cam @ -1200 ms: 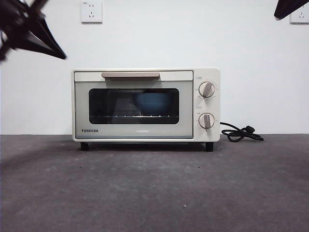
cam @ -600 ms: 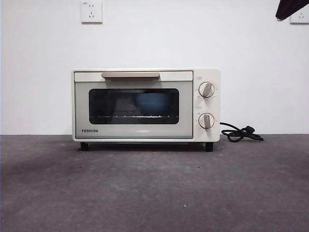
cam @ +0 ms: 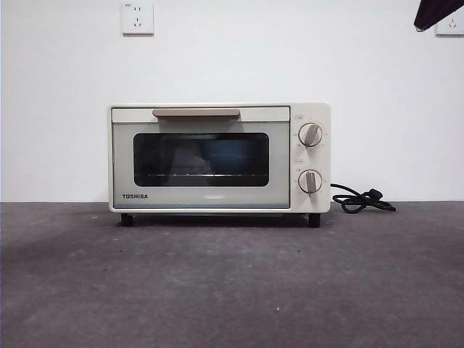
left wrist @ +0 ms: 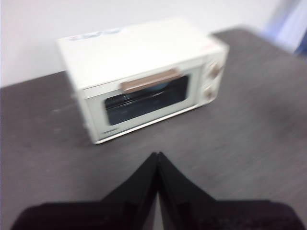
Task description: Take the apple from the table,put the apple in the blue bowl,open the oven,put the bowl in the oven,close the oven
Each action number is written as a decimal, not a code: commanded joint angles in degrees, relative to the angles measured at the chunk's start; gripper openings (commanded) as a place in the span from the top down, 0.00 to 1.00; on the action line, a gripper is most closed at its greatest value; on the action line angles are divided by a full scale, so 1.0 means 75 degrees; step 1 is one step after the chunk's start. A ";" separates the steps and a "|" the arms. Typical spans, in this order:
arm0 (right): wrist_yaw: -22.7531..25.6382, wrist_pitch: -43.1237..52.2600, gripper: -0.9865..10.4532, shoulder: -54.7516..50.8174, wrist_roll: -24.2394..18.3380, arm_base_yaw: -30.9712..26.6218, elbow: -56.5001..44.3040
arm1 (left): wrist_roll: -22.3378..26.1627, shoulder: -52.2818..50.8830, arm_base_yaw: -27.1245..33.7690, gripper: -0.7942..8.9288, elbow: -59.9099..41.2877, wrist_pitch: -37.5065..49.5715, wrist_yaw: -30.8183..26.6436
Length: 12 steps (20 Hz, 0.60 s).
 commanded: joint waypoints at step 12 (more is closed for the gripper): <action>0.0067 0.0023 0.91 -0.0003 0.0050 0.0009 -0.0079 | 0.0303 -0.3879 0.1804 0.92 -0.7612 0.7426 -0.0032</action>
